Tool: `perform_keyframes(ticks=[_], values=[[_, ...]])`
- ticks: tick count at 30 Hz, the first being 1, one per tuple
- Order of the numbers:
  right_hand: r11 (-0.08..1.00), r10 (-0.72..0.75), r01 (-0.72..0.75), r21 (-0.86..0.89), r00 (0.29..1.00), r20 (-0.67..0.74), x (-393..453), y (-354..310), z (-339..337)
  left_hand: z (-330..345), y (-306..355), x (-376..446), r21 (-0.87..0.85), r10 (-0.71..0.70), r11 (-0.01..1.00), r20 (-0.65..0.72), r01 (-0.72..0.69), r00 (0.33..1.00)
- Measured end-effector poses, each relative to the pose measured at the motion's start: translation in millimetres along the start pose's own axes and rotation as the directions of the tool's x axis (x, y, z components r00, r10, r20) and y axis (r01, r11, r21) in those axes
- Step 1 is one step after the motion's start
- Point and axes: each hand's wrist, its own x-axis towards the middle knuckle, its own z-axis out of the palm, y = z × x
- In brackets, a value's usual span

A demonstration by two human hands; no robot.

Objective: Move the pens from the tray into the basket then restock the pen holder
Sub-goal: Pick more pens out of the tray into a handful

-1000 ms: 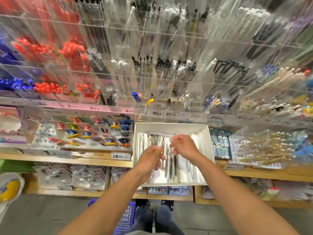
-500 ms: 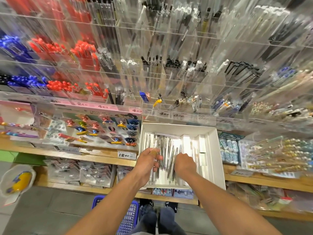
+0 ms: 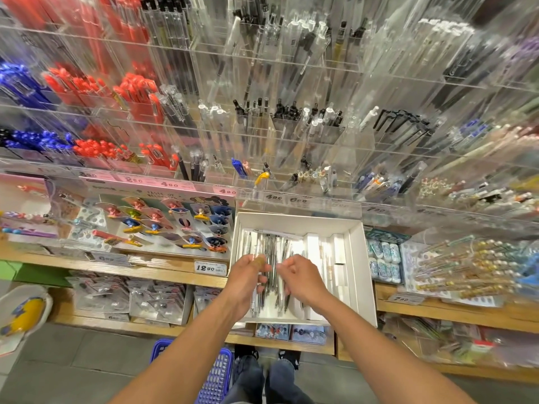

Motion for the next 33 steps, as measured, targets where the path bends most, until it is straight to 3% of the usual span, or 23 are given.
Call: perform_keyframes(ticks=[2, 4, 8, 10, 12, 14, 21, 24, 29, 33], values=[[0.992, -0.045, 0.035, 0.125, 0.996, 0.074, -11, -5, 2, 2, 0, -1, -0.021, -0.007, 1.000, 0.062, 0.009, 0.998], [0.990, -0.073, 0.058, 0.131, 0.991, 0.111, -16, -3, 4, 3, -1, -2, -0.065, -0.002, 0.998, 0.116, 0.010, 0.993], [0.982, -0.061, 0.032, 0.185, 0.986, 0.157, -6, 7, -5, -1, -4, -2, -0.098, -0.021, 0.995, 0.102, 0.031, 0.995], [0.996, 0.030, -0.032, 0.077, 0.999, 0.032, 8, 15, -10, -7, -5, -2, -0.177, -0.034, 0.983, 0.100, 0.052, 0.994], [0.980, 0.094, -0.110, -0.166, 0.991, -0.098, 24, 25, -12, -12, -5, -1, -0.266, -0.025, 0.962, 0.129, 0.059, 0.991], [0.927, 0.126, -0.155, -0.343, 0.986, -0.105, 35, 30, -9, -16, -4, -2, -0.293, -0.021, 0.954, 0.153, 0.065, 0.988], [0.858, 0.117, -0.173, -0.484, 0.983, -0.144, 50, 35, 10, -14, -3, -7, -0.227, -0.021, 0.973, 0.114, 0.046, 0.993], [0.892, 0.055, -0.114, -0.438, 0.988, -0.145, 51, 38, 8, -13, -3, -9, -0.223, -0.017, 0.974, 0.089, 0.037, 0.996], [0.975, 0.101, -0.124, -0.184, 0.987, -0.128, 49, 32, 1, -12, -2, -11, -0.165, -0.008, 0.986, 0.084, 0.022, 0.996], [0.999, -0.043, 0.047, 0.024, 0.990, -0.132, 34, 15, -10, -9, -1, -12, -0.118, 0.000, 0.993, 0.053, 0.007, 0.999]])
